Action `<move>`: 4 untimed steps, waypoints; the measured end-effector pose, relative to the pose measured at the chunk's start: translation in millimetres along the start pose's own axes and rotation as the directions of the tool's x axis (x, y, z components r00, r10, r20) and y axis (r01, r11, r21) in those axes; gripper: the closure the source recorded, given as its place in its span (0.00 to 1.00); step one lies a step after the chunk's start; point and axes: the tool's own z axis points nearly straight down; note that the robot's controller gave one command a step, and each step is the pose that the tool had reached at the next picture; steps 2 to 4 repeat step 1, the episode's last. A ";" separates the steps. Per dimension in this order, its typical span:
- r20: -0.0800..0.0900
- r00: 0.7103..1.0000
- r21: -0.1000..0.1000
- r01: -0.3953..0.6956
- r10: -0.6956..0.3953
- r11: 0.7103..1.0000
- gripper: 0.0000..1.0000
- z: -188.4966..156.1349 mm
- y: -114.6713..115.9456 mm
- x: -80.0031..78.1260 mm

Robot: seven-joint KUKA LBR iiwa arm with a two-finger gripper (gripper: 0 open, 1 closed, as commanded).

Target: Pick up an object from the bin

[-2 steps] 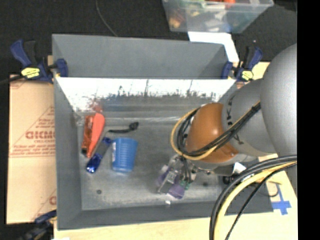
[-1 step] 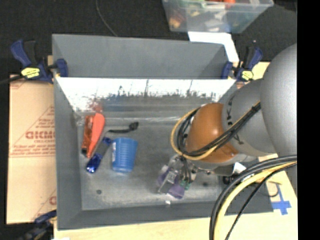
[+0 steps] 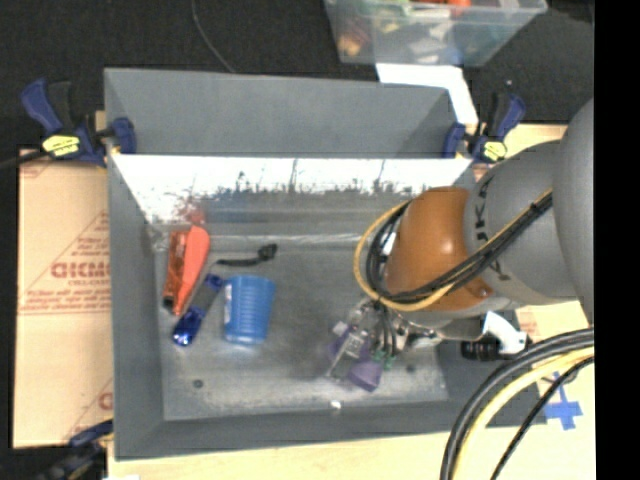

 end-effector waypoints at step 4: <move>0.002 1.000 -0.002 0.004 -0.004 1.000 1.00 -22.2 0.4 -1.0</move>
Offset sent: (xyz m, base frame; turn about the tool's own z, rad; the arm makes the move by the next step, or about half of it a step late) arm 0.0015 -0.0003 0.0574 -0.0024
